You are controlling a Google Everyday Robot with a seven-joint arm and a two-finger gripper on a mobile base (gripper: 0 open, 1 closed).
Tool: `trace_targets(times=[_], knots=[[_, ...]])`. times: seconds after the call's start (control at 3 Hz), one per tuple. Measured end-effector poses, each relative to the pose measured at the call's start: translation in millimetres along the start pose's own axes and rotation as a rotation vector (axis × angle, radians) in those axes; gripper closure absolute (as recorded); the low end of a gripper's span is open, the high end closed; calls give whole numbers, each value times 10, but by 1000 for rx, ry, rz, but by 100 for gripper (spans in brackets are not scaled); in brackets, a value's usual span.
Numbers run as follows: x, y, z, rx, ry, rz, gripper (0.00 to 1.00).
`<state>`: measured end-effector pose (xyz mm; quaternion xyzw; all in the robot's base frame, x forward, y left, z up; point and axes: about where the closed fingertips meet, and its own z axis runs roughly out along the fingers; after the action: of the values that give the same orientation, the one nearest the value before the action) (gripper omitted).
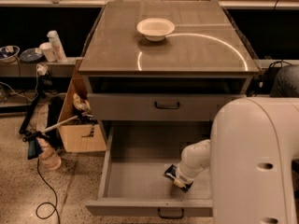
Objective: Pick rxbar chocolate from middle drawer and place on counter
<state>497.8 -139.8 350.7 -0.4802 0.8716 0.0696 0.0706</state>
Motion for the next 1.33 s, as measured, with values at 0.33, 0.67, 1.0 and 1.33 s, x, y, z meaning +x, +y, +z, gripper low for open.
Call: trace_targets(times=[0.33, 0.67, 1.0, 1.33], knots=[[-30, -41, -87, -39, -61, -18, 100], [-80, -99, -220, -94, -147, -47, 100], [-164, -184, -444, -173, -271, -55, 100], [-226, -253, -674, -234, -374, -121, 100]])
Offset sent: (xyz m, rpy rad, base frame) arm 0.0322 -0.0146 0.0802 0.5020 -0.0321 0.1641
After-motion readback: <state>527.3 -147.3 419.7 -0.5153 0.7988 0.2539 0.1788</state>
